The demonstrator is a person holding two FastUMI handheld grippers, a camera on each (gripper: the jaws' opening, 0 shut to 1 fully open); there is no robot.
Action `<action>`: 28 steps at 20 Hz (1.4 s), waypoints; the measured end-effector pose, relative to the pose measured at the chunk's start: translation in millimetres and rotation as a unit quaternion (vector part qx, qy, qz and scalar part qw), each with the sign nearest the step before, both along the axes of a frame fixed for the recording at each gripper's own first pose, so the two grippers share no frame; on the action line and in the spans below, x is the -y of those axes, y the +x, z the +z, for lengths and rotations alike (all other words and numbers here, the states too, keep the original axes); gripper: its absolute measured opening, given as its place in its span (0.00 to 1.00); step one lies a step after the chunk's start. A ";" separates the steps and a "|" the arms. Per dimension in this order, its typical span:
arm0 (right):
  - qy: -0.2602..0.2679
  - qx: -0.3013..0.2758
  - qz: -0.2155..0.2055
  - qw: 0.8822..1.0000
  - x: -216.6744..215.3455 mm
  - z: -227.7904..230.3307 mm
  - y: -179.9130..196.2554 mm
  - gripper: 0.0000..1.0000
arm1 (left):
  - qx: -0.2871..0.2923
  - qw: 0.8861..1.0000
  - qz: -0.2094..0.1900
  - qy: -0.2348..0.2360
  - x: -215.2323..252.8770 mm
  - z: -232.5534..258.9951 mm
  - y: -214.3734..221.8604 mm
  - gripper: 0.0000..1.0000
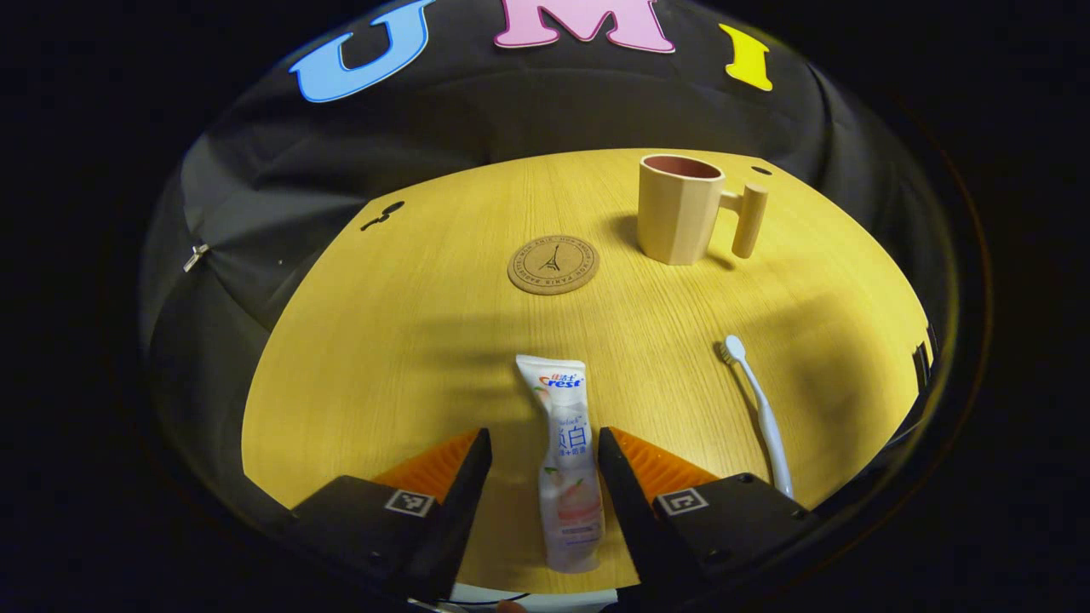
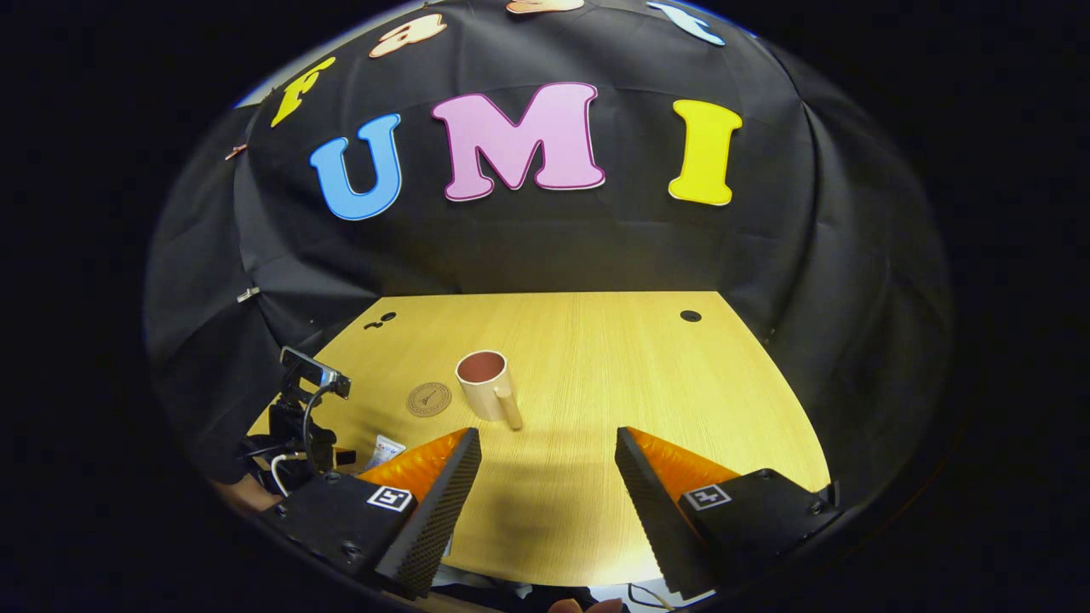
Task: Put the toothbrush and toothpaste on the desktop into the cup, then pick up the cup and place it on the coaster on the desktop.
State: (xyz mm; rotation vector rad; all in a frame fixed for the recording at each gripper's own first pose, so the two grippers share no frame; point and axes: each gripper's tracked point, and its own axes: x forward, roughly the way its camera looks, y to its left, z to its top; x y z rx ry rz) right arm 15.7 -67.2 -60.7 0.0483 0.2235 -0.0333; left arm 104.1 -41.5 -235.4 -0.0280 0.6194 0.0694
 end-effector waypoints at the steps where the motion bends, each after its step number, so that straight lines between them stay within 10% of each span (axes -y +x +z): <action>1: 0.001 0.003 -0.002 1.000 0.7 2.2 0.0 0.98 | -0.005 1.000 0.000 -0.004 0.5 -1.7 0.5 0.75; 15: 0.014 -0.009 -0.007 1.000 -6.5 -3.8 -2.9 0.98 | -0.024 0.999 -0.021 0.008 11.7 -8.2 8.4 0.42; 28: 0.019 -0.041 0.005 0.999 -33.0 -20.9 -7.4 0.97 | -0.031 0.994 -0.058 -0.091 5.5 0.8 0.8 0.28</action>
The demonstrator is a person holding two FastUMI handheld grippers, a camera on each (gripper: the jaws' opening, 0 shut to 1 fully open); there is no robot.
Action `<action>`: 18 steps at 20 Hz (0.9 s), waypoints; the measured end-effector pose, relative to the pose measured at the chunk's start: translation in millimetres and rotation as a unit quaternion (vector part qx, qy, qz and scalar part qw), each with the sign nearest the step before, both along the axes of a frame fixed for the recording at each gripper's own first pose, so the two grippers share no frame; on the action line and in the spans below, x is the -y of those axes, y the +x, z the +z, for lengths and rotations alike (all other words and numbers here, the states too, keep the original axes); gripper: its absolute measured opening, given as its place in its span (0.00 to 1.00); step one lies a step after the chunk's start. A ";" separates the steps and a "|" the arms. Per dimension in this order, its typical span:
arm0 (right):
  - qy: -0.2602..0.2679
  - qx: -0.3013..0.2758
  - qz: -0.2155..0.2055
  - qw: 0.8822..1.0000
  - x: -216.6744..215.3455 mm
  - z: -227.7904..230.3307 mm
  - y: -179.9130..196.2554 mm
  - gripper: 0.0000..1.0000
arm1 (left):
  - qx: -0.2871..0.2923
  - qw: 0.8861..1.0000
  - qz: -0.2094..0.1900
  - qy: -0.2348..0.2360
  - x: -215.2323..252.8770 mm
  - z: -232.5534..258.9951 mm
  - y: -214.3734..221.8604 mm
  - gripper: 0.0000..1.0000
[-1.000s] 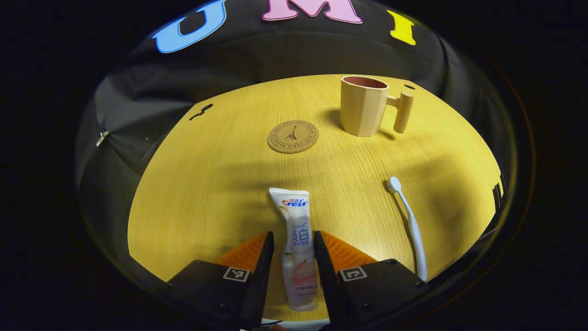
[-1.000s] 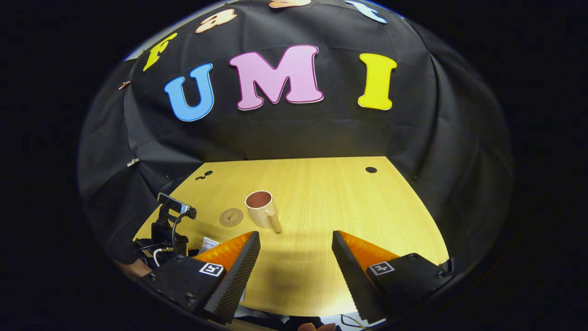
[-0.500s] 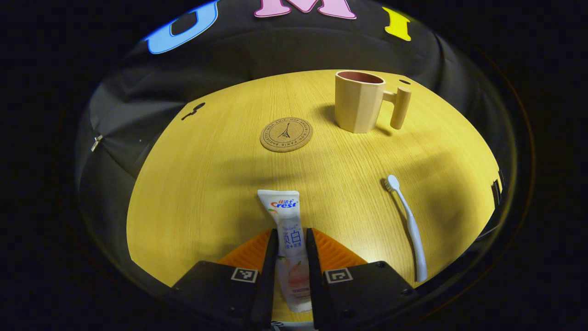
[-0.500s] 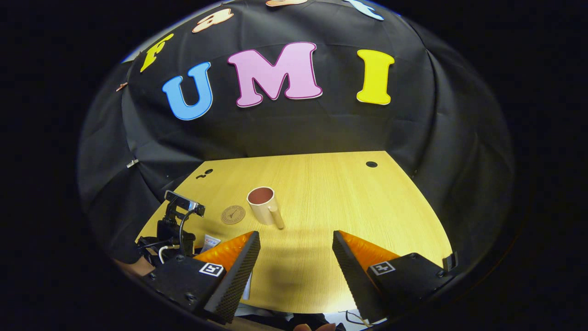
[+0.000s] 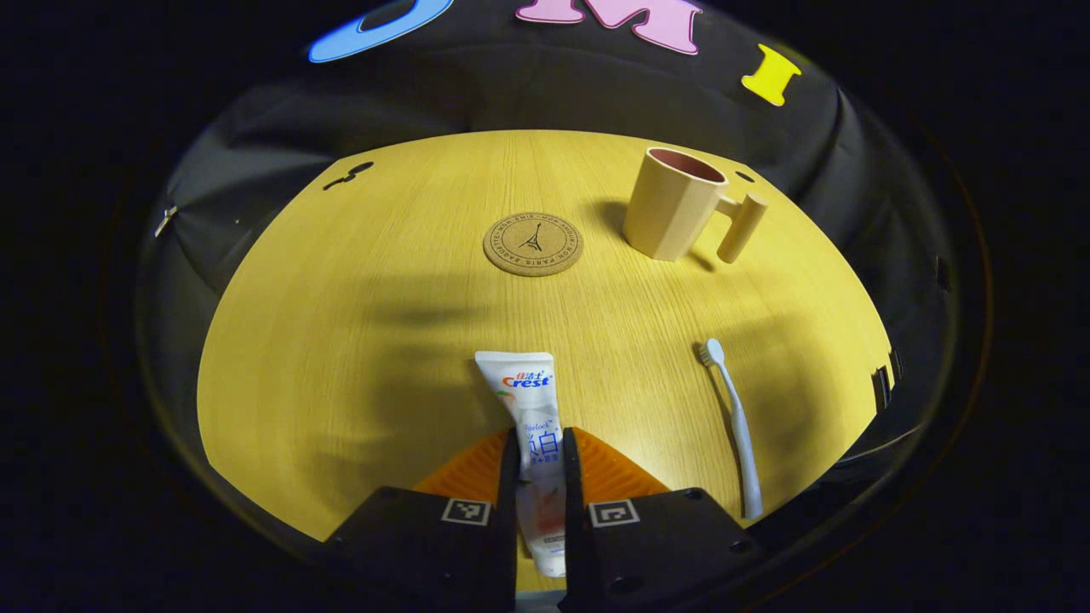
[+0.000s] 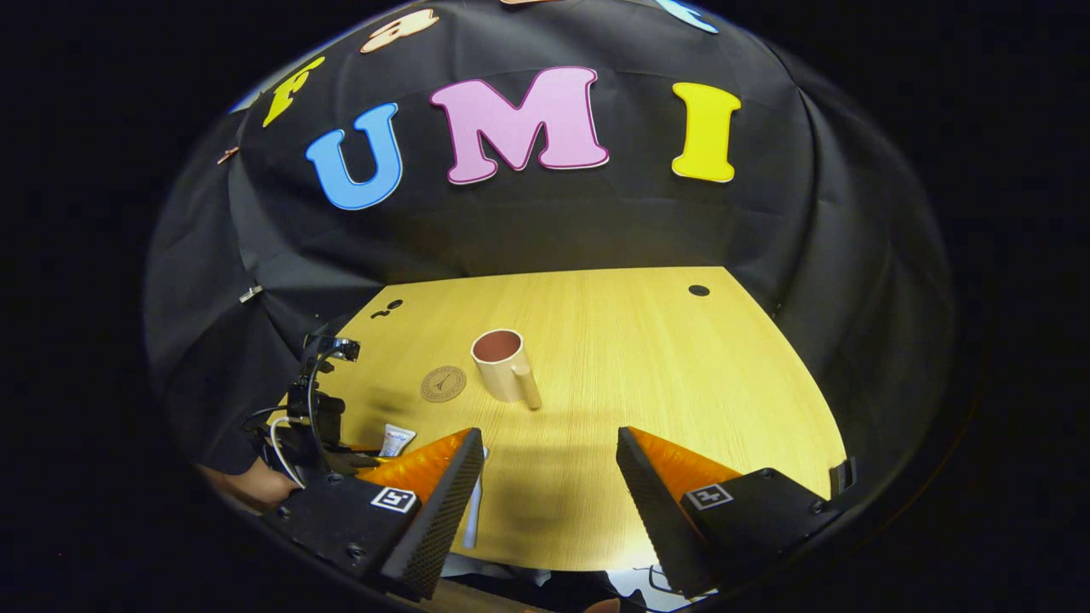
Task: Put the toothbrush and toothpaste on the desktop into the cup, then pick up the cup and place it on the coaster on the desktop.
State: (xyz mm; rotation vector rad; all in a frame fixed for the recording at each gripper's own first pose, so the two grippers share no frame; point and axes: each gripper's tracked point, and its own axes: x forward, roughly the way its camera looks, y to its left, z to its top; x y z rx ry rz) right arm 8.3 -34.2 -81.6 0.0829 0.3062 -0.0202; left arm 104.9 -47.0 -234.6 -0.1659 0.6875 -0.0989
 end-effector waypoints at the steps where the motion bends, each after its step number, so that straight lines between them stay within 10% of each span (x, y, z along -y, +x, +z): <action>1: -0.002 -0.004 0.000 1.000 -2.4 -2.4 -0.5 0.97 | 0.006 1.000 -0.002 0.001 -1.7 4.2 -3.1 0.28; 18: -0.036 -0.131 0.039 0.990 -73.6 -90.7 26.7 0.97 | 0.072 0.996 0.020 -0.055 -60.9 64.0 -65.3 0.25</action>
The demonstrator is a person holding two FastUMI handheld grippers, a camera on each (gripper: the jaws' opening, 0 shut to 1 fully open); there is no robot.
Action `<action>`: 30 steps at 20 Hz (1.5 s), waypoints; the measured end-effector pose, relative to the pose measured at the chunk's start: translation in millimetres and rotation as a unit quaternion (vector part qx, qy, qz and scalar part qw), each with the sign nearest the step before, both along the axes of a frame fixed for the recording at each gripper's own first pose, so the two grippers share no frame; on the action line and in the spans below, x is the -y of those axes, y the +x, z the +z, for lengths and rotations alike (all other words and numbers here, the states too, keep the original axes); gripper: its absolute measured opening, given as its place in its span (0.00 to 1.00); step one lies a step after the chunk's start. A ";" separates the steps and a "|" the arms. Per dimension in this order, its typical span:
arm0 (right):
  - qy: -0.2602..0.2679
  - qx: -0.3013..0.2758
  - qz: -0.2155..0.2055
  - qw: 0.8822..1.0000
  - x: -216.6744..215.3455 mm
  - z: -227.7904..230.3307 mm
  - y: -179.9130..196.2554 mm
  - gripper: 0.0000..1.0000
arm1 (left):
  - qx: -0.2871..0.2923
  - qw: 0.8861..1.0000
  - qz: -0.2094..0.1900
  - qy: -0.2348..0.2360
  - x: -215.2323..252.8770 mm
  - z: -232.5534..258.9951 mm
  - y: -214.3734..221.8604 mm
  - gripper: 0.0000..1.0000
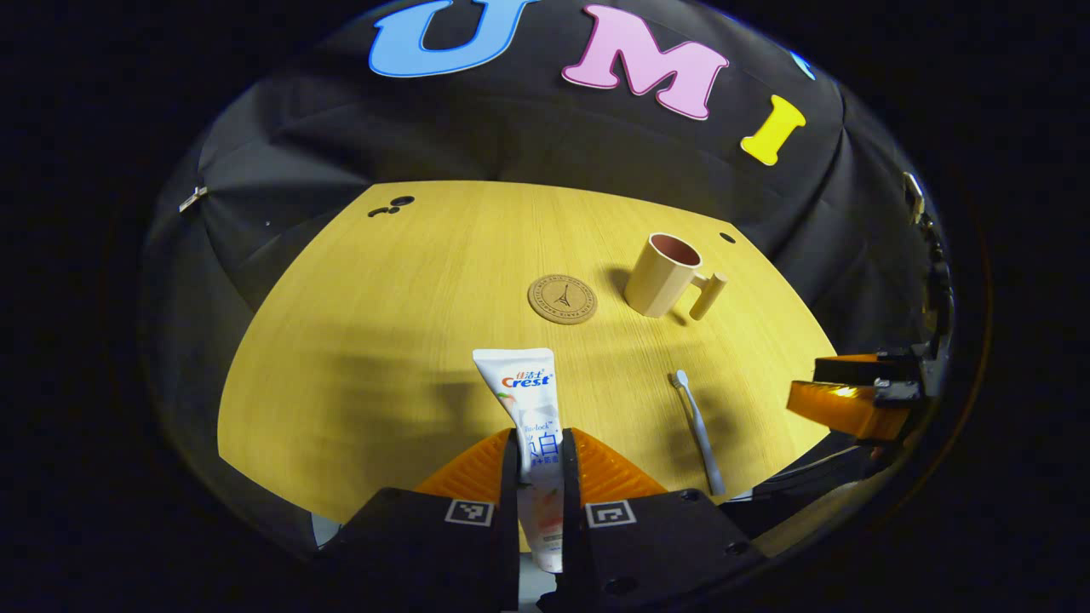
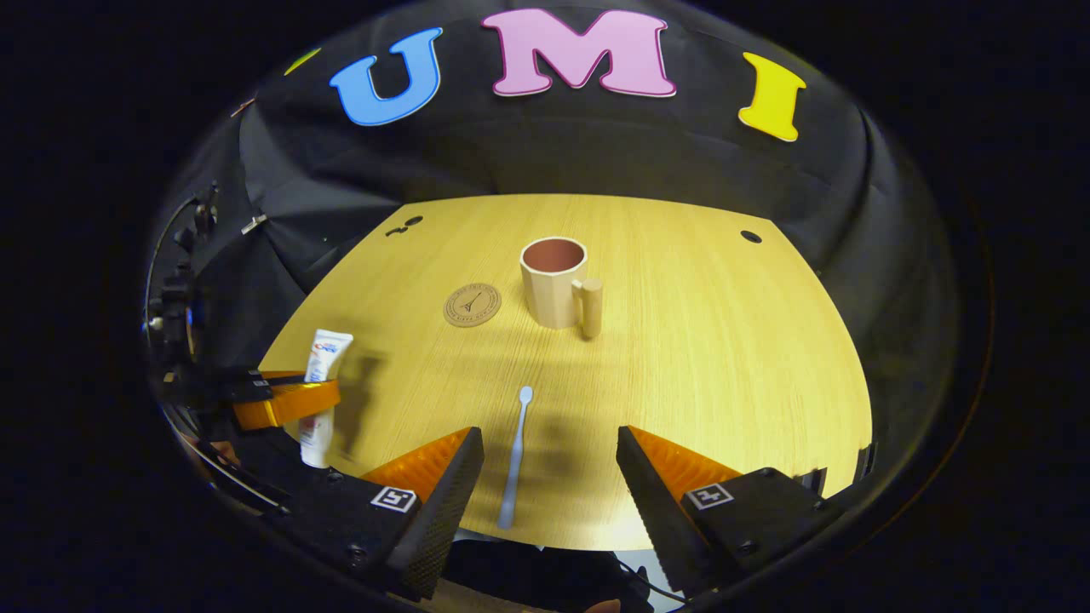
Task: Put the toothbrush and toothpaste on the desktop into the cup, then pick up the cup and place it on the coaster on the desktop.
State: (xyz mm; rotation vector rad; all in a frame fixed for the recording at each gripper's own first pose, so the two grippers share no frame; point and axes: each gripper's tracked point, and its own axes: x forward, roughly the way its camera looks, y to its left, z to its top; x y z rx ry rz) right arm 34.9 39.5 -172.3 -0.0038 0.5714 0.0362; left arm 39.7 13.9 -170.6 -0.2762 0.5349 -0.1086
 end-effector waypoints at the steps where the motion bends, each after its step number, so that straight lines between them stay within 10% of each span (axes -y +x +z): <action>1: -0.005 -0.008 0.001 1.000 -2.2 -6.9 4.4 0.98 | 0.000 1.000 0.001 0.000 -5.3 -0.1 -3.9 0.25; 30: -0.023 -0.139 -0.039 0.989 -32.7 -108.9 57.0 0.82 | -0.029 0.999 0.021 -0.006 -66.6 -29.2 -50.8 0.25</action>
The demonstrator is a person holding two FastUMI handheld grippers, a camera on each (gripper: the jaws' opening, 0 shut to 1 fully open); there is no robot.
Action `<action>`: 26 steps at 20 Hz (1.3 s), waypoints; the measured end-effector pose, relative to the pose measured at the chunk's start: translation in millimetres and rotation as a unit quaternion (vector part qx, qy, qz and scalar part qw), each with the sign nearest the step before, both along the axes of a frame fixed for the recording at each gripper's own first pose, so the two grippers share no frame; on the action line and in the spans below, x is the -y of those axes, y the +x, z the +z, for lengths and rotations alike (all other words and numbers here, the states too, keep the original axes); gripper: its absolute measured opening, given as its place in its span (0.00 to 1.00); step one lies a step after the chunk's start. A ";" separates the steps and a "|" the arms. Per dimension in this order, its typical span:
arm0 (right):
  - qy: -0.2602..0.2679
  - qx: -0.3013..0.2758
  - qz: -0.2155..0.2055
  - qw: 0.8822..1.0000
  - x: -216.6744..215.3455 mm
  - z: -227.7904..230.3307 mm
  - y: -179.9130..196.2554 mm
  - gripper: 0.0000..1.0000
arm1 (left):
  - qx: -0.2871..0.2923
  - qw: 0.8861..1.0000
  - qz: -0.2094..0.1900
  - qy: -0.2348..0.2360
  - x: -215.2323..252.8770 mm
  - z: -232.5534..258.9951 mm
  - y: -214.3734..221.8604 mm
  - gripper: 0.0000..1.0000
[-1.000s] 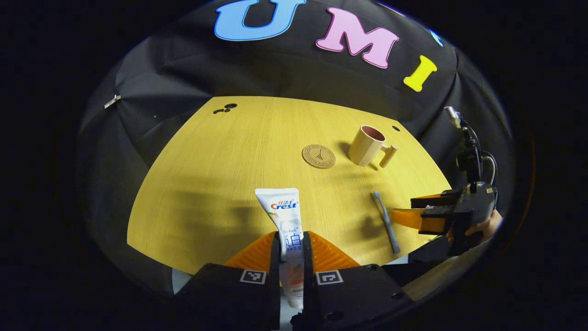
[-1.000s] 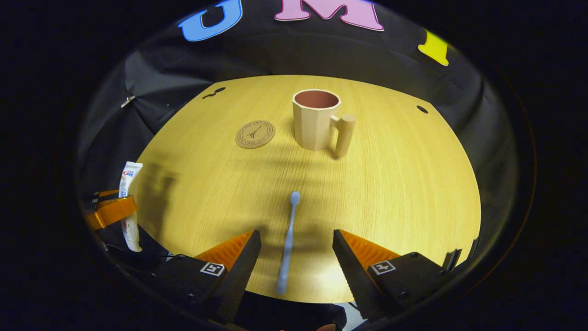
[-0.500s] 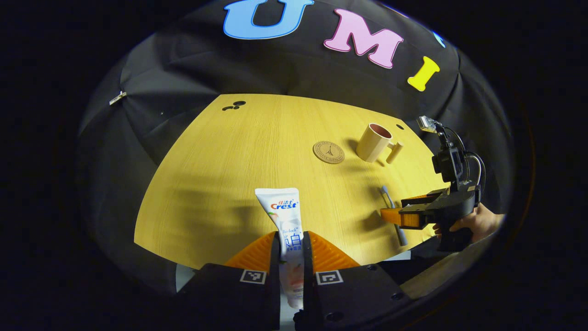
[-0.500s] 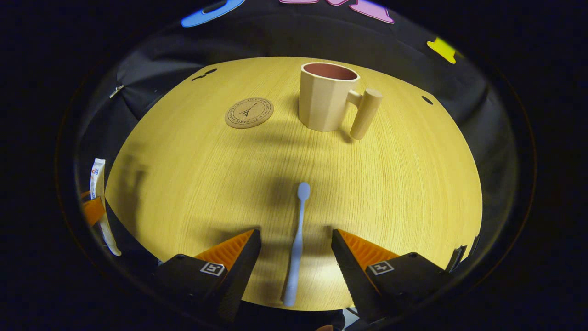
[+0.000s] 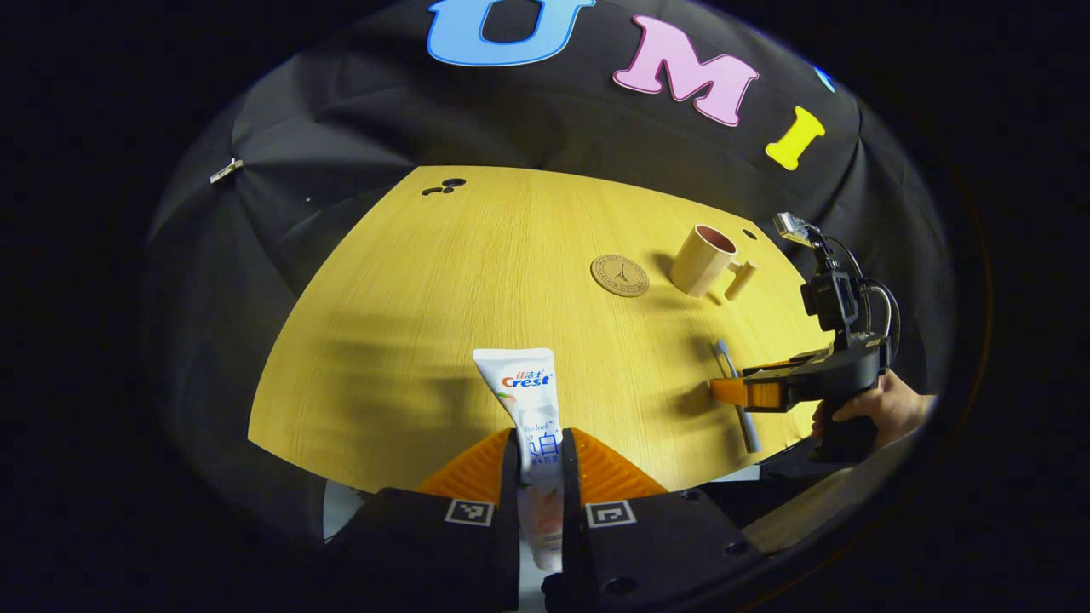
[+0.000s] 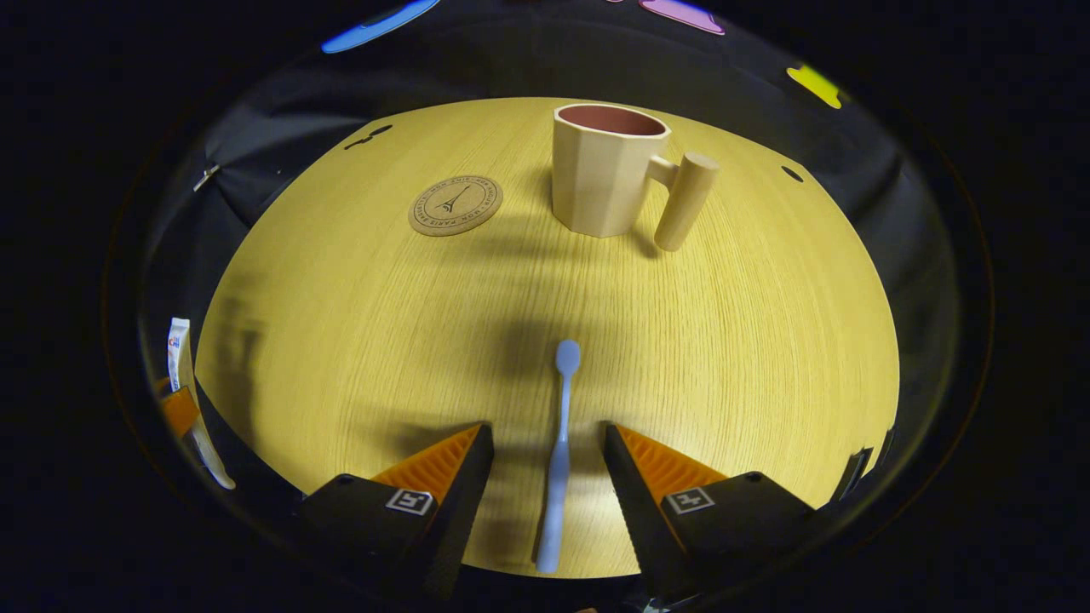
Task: Put the toothbrush and toothpaste on the desktop into the cup, then pick up the cup and place it on the coaster on the desktop.
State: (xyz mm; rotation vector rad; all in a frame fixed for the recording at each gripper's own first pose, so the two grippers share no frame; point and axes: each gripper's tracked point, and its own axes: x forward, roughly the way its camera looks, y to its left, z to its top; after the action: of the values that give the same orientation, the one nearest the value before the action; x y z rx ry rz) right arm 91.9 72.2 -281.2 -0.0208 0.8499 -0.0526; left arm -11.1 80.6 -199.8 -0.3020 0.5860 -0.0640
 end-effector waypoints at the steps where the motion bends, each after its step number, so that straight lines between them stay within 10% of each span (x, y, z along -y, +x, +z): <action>1: 0.001 0.001 -0.001 1.000 1.1 0.5 0.5 0.83 | -0.002 1.000 0.000 0.000 0.9 -0.3 -0.3 0.25; 12: 0.012 -0.022 -0.014 1.000 10.3 -2.5 -6.4 0.13 | -0.009 1.000 0.007 -0.001 15.2 2.2 -8.6 0.25; 26: 0.127 0.088 0.069 0.986 -3.5 64.0 -13.7 0.07 | 0.062 0.997 -0.016 -0.033 60.3 54.3 18.7 0.25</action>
State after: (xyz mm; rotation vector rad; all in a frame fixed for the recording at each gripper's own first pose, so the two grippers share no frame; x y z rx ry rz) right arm 78.3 75.7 -217.2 0.1627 0.6721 0.1831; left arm 7.6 20.2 -145.5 -0.3504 0.4656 -0.1317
